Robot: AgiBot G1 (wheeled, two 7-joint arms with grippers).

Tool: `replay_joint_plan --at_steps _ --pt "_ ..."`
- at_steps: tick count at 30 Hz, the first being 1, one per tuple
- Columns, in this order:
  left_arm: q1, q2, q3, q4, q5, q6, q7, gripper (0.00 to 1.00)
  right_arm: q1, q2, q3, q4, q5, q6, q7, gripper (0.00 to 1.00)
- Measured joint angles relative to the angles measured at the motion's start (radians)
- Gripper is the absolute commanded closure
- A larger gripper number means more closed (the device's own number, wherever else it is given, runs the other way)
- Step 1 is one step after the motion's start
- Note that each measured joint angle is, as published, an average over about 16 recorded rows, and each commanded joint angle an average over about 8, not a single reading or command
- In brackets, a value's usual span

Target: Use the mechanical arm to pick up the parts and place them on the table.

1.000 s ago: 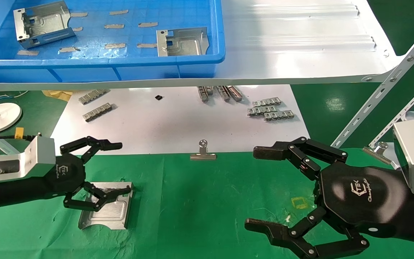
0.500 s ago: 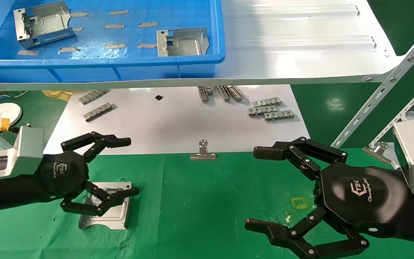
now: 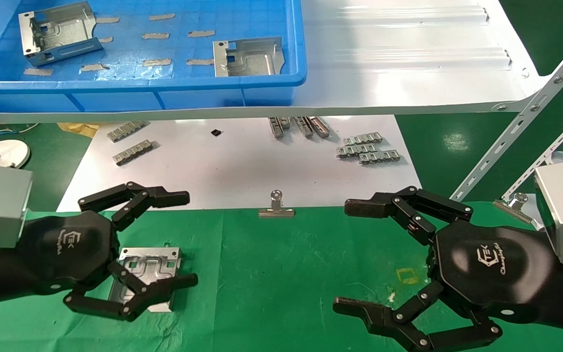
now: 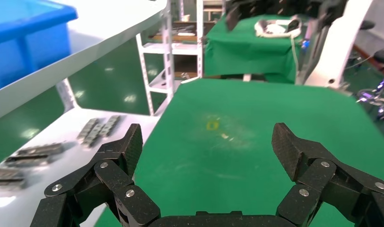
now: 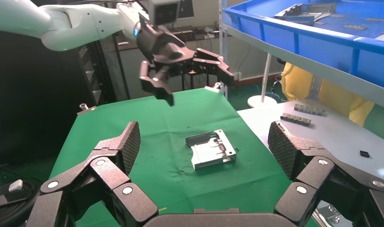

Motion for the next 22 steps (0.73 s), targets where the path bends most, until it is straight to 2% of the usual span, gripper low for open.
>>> replay_joint_plan --at_steps 11,22 --pt "0.085 -0.036 -0.086 -0.197 -0.045 -0.017 -0.157 0.0 0.0 0.0 0.0 0.0 0.0 0.0 0.0 0.0" --pt "0.118 -0.05 -0.12 -0.273 -0.063 -0.022 -0.21 0.0 0.0 0.0 0.0 0.0 0.0 0.0 0.0 0.0"
